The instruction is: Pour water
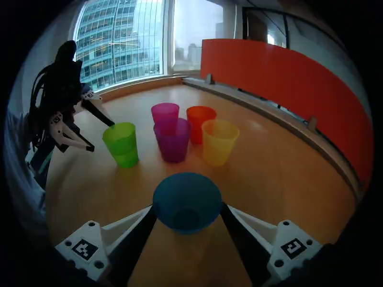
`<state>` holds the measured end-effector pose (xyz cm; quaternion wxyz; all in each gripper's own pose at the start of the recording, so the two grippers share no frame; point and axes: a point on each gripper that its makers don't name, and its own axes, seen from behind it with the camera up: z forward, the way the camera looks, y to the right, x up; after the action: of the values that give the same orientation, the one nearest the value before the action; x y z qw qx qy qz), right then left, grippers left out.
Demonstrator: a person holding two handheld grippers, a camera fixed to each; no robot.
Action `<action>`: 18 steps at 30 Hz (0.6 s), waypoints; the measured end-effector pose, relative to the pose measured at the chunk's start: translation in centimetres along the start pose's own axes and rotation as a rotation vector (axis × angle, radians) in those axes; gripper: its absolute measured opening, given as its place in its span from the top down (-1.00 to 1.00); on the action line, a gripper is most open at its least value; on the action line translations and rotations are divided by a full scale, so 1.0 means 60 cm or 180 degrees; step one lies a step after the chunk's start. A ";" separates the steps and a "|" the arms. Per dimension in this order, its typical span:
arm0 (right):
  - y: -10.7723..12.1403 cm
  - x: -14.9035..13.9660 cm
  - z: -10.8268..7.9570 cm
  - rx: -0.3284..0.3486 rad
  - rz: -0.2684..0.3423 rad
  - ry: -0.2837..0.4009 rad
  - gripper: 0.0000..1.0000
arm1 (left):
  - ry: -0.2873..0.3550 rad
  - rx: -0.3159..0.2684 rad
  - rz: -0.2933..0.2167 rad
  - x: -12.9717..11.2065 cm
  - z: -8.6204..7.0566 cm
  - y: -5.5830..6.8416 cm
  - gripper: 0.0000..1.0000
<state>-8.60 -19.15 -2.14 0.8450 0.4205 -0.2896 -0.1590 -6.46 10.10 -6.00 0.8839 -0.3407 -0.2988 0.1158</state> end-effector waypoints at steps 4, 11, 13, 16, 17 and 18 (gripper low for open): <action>0.001 -0.005 -0.014 -0.0036 0.0017 0.0016 -1.00 | 0.0017 0.0030 -0.0011 -0.003 -0.008 -0.001 -1.00; 0.004 -0.012 -0.047 -0.0112 0.0043 0.0077 -1.00 | 0.0079 0.0135 -0.0026 -0.002 -0.028 -0.009 -1.00; 0.007 -0.014 -0.057 -0.0144 0.0054 0.0093 -1.00 | 0.0117 0.0166 -0.0043 0.002 -0.036 -0.012 -1.00; 0.011 -0.015 -0.072 -0.0189 0.0068 0.0123 -1.00 | 0.0174 0.0204 -0.0077 0.009 -0.048 -0.015 -1.00; 0.012 -0.015 -0.076 -0.0203 0.0072 0.0136 -1.00 | 0.0191 0.0215 -0.0088 0.010 -0.051 -0.015 -1.00; 0.012 -0.015 -0.081 -0.0217 0.0075 0.0148 -1.00 | 0.0207 0.0228 -0.0098 0.012 -0.055 -0.016 -1.00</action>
<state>-6.28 -15.24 -4.20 0.8672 0.3916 -0.2692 -0.1490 -3.88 7.92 -6.97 0.9064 -0.3078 -0.2707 0.1017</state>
